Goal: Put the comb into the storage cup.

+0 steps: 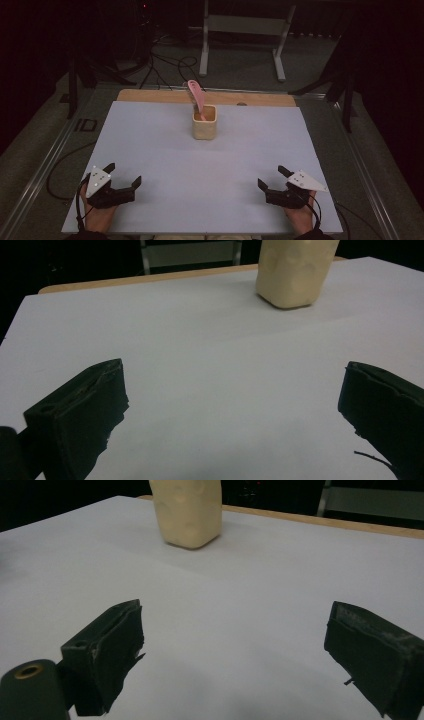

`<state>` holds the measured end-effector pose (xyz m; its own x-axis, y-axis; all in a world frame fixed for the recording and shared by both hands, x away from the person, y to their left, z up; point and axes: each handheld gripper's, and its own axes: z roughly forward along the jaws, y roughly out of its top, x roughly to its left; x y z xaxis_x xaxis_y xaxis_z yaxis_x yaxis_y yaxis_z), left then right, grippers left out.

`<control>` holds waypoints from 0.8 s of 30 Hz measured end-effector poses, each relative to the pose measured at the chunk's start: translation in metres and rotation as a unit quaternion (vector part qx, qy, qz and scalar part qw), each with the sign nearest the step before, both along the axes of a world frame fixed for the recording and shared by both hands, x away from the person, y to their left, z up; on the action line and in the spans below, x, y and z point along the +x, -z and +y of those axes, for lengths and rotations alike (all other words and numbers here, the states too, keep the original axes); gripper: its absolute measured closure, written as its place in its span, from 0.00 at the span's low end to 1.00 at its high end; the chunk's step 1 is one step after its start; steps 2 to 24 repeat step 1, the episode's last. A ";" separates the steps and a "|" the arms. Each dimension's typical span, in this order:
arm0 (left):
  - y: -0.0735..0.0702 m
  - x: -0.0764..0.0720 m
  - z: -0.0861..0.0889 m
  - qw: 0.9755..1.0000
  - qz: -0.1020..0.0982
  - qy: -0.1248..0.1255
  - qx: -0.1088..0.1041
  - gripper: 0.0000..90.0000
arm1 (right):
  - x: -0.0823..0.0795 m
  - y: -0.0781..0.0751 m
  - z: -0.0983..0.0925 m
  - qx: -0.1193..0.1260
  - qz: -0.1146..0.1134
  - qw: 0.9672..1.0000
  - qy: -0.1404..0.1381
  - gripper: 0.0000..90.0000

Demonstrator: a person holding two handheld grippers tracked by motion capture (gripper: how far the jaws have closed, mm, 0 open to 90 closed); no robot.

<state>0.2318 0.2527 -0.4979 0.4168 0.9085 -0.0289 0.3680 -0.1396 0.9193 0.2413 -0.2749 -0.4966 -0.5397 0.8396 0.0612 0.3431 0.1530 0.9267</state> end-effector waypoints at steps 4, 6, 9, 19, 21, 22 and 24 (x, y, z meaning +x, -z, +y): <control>0.000 0.000 0.000 1.000 0.000 0.001 0.001 0.00 | 0.000 0.000 0.000 -0.002 0.000 1.000 0.000 0.10; 0.000 0.000 0.000 1.000 0.000 0.001 0.001 0.00 | 0.000 0.000 0.000 -0.002 0.000 1.000 0.000 0.10; 0.000 0.000 0.000 1.000 0.000 0.001 0.001 0.00 | 0.000 0.000 0.000 -0.002 0.000 1.000 0.000 0.10; 0.000 0.000 0.000 1.000 0.000 0.001 0.001 0.00 | 0.000 0.000 0.000 -0.002 0.000 1.000 0.000 0.10; 0.000 0.000 0.000 1.000 0.000 0.001 0.001 0.00 | 0.000 0.000 0.000 -0.002 0.000 1.000 0.000 0.10; 0.000 0.000 0.000 1.000 0.000 0.001 0.001 0.00 | 0.000 0.000 0.000 -0.002 0.000 1.000 0.000 0.10; 0.000 0.000 0.000 1.000 0.000 0.001 0.001 0.00 | 0.000 0.000 0.000 -0.002 0.000 1.000 0.000 0.10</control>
